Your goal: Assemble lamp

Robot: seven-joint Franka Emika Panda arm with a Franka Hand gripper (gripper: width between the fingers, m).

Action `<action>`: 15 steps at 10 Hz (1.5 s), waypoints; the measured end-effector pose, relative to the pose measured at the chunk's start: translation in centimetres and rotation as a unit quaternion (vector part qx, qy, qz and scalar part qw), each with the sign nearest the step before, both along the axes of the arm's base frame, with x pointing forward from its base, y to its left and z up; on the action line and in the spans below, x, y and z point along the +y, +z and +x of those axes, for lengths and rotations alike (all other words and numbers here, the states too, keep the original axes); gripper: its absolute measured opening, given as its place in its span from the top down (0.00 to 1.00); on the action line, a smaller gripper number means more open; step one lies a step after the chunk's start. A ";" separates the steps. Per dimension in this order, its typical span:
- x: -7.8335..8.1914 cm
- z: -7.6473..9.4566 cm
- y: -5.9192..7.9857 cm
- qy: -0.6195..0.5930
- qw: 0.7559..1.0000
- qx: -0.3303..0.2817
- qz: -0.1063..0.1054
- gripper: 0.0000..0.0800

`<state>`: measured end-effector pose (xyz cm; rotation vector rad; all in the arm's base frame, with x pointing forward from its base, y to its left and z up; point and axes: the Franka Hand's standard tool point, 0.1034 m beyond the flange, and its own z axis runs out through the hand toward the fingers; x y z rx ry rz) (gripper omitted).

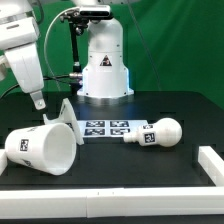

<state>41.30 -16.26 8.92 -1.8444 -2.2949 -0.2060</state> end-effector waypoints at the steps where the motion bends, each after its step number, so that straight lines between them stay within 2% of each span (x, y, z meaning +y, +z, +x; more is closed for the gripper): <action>1: 0.2 -0.3 -0.2 -0.003 1.000 0.001 0.000 0.13; 3: 1.5 -2.0 -1.8 -0.005 1.000 0.016 0.002 0.13; 8: 2.2 -3.6 -5.4 -0.004 0.999 0.049 0.005 0.13; 10: 2.4 -3.8 -5.9 -0.018 0.998 0.059 0.005 0.13; 13: 2.4 -3.9 -6.0 -0.035 0.997 0.063 0.002 0.13; 15: 2.3 -3.9 -6.0 -0.038 0.997 0.064 0.001 0.46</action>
Offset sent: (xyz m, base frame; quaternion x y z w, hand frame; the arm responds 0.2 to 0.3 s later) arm -0.0024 0.0305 -0.0256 -0.0209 0.0373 0.0230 0.9988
